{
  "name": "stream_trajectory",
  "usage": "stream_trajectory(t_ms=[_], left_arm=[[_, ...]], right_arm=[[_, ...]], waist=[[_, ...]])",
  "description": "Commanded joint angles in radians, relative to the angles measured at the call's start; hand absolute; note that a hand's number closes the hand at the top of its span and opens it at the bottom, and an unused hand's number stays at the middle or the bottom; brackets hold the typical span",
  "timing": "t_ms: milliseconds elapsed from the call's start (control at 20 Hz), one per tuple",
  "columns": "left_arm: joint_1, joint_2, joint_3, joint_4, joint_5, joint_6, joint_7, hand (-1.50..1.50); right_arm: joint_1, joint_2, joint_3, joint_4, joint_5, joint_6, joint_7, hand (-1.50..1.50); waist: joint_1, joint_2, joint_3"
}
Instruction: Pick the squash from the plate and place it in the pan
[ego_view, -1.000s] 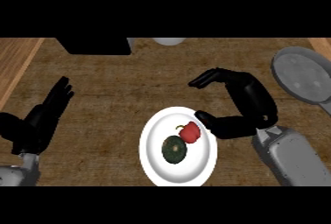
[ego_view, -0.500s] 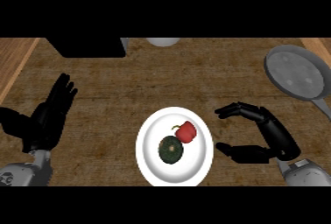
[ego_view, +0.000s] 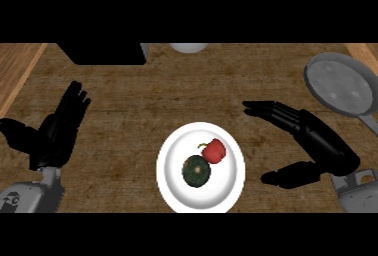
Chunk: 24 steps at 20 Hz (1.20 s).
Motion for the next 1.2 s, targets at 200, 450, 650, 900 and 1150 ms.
stream_trajectory(t_ms=[200, 450, 650, 900, 1150], left_arm=[[-0.029, -0.013, -0.006, 0.008, -0.006, -0.014, 0.03, 0.0], [-0.051, 0.011, 0.02, 0.0, -0.008, -0.017, 0.066, 0.0], [-0.005, -0.007, 0.017, -0.004, -0.019, -0.017, 0.025, 0.0], [-0.038, -0.038, 0.022, -0.016, -0.028, -0.021, 0.069, 0.0], [0.025, -0.034, 0.025, -0.052, -0.045, -0.026, 0.058, 0.0]], right_arm=[[-0.27, 0.026, 0.139, -0.023, 0.191, 0.178, 0.342, -1.5], [-0.33, 0.143, 0.288, 0.073, 0.285, 0.282, 0.47, -1.5], [-0.32, 0.119, 0.35, 0.029, 0.249, 0.476, 0.588, -1.5], [-0.305, 0.188, 0.335, 0.036, 0.326, 0.542, 0.585, -1.5], [-0.285, 0.148, 0.399, -0.064, 0.444, 0.588, 0.64, -1.5]], waist=[[0.014, 0.001, -0.001], [0.018, 0.002, -0.001], [0.006, -0.002, -0.001], [0.001, 0.0, 0.001], [0.001, -0.003, 0.001]])
